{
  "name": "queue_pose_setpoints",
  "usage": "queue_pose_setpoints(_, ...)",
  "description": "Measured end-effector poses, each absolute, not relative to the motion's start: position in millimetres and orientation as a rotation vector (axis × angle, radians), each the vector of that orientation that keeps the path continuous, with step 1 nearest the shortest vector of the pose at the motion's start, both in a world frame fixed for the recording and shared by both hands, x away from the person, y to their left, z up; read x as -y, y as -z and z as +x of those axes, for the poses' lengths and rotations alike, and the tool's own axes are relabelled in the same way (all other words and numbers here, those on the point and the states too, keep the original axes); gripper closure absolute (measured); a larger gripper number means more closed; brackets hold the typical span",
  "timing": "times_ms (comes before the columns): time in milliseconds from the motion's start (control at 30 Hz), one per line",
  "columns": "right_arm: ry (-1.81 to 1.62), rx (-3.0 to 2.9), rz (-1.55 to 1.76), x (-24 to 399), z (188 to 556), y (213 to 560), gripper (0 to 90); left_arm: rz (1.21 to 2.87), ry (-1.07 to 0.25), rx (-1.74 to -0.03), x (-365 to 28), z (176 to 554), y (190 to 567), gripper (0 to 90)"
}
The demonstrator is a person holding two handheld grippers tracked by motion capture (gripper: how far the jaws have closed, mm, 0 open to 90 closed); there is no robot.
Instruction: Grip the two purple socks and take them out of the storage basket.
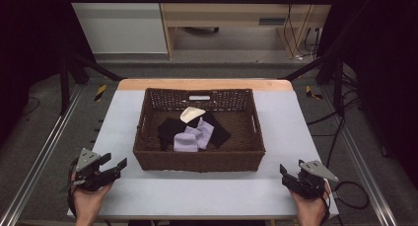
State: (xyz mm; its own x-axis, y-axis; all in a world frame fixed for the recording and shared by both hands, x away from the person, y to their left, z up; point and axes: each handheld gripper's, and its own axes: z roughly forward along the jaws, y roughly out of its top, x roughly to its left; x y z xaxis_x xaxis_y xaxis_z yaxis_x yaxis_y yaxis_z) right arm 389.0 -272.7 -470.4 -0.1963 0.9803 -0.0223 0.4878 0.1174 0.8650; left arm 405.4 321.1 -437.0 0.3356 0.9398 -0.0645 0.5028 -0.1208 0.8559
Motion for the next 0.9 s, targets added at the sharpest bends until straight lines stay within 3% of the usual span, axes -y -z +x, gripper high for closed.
queue_pose_setpoints(600,-1.1,-1.746,1.357,273.3,386.4,473.3,35.4,1.679,-0.66,-1.216,-317.7,406.7,399.3,33.6)
queue_pose_setpoints(900,-1.077,-1.764,1.407,271.9,390.8,473.2,31.5,1.66,-0.648,-1.167,-305.0,419.2,376.3,32.6)
